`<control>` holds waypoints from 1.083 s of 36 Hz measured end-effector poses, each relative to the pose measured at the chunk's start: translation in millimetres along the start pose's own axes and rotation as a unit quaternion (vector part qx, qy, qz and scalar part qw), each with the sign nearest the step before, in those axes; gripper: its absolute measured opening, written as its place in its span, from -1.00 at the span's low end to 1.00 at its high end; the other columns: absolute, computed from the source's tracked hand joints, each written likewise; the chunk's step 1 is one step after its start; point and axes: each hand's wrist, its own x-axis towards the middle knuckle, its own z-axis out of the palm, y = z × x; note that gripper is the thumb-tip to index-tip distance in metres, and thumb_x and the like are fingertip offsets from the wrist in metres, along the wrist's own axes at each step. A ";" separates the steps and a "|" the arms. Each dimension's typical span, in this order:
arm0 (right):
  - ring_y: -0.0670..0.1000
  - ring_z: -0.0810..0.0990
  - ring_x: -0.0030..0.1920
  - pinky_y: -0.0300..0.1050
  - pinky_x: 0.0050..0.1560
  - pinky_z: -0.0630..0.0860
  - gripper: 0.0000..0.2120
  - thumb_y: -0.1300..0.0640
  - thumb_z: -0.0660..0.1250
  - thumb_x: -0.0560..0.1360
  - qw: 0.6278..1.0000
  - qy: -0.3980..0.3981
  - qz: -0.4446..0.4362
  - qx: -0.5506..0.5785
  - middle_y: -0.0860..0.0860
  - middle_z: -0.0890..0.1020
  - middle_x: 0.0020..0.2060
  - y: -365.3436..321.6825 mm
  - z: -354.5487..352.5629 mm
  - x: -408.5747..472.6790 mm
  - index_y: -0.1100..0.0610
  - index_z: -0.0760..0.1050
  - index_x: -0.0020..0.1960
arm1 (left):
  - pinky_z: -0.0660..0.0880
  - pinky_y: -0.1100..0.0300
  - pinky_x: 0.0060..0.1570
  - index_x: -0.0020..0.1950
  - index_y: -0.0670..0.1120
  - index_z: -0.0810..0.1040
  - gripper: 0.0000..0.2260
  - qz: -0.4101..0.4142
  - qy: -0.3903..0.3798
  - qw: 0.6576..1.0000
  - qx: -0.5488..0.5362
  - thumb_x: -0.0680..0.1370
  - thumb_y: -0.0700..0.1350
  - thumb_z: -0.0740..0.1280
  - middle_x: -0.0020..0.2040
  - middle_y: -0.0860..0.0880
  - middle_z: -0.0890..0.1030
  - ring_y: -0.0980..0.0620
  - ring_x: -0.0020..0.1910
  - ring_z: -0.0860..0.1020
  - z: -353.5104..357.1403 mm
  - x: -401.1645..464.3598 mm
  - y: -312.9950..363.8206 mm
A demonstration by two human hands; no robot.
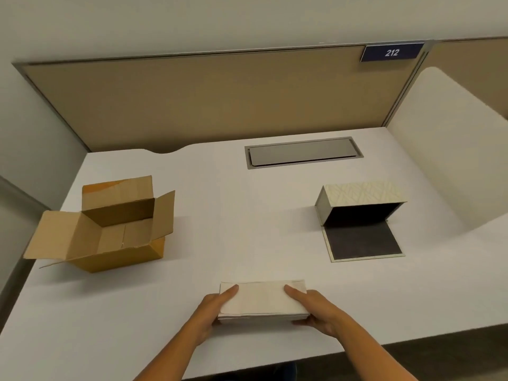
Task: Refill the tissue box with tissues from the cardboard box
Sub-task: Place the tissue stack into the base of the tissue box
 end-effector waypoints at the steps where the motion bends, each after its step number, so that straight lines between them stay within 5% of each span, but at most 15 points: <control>1: 0.18 0.57 0.23 0.09 0.09 0.69 -0.34 -0.23 0.56 0.29 1.000 0.009 -0.006 0.002 0.16 0.60 0.22 -3.5 -1.4 -0.4 0.08 0.48 0.24 | 0.50 0.09 0.19 0.19 -0.11 0.65 -0.50 0.001 -0.007 1.000 0.001 0.44 0.23 0.45 0.07 -0.03 0.74 -0.06 0.15 0.63 1.5 2.4 4.0; 5: 0.16 0.59 0.21 0.04 0.05 0.69 -0.43 -0.21 0.51 0.38 0.998 0.048 -0.037 0.008 0.13 0.62 0.20 -16.9 -9.0 0.0 0.07 0.49 0.24 | 0.54 0.06 0.16 0.20 -0.16 0.63 -0.56 0.011 -0.016 1.000 -0.006 0.52 0.17 0.40 0.07 -0.10 0.73 -0.11 0.14 0.64 11.4 15.1 23.1; 11: 0.15 0.61 0.19 -0.03 -0.03 0.67 -0.57 -0.11 0.44 0.53 0.991 0.110 -0.060 0.051 0.13 0.64 0.17 -26.5 -23.0 -7.8 0.11 0.49 0.26 | 0.53 0.16 -0.14 0.23 -0.18 0.57 -0.63 0.053 -0.028 0.998 0.000 0.59 0.08 0.33 0.07 -0.11 0.70 -0.07 0.05 0.63 34.5 31.6 54.4; 19: 0.12 0.63 0.15 -0.05 -0.12 0.70 -0.66 -0.10 0.48 0.50 0.972 0.197 -0.112 0.069 0.08 0.66 0.13 -44.6 -62.3 -25.9 0.03 0.53 0.18 | 0.58 -0.05 0.08 0.36 -0.04 0.41 -0.60 0.122 -0.018 0.992 -0.003 0.58 0.05 0.36 0.23 -0.04 0.57 -0.07 0.17 0.56 84.7 53.5 88.6; 23: 0.10 0.62 0.14 -0.05 -0.11 0.68 -0.61 -0.14 0.48 0.49 0.966 0.220 -0.124 0.050 0.04 0.65 0.14 -60.9 -123.5 -31.6 -0.01 0.50 0.22 | 0.59 0.03 -0.05 0.40 0.01 0.37 -0.57 0.139 -0.018 0.990 -0.006 0.57 0.03 0.38 0.23 0.00 0.55 -0.05 0.14 0.56 142.6 67.5 107.3; 29: 0.05 0.63 0.14 -0.10 -0.15 0.60 -0.56 -0.16 0.49 0.47 0.963 0.227 -0.140 0.027 -0.03 0.66 0.16 -72.5 -151.2 -27.6 -0.06 0.50 0.28 | 0.55 -0.10 0.22 0.47 -0.05 0.30 -0.40 0.110 0.008 0.992 -0.054 0.51 0.03 0.46 0.29 -0.14 0.51 -0.12 0.17 0.55 165.0 78.2 109.2; 39: 0.13 0.63 0.15 0.13 0.21 0.61 -0.57 0.03 0.46 0.48 0.964 0.212 -0.117 0.105 0.10 0.66 0.14 -108.2 -273.0 -5.8 0.13 0.53 0.30 | 0.57 -0.07 0.16 0.45 -0.09 0.32 -0.41 0.105 0.047 0.985 -0.128 0.50 -0.08 0.49 0.24 -0.17 0.54 -0.10 0.09 0.57 269.2 102.3 133.7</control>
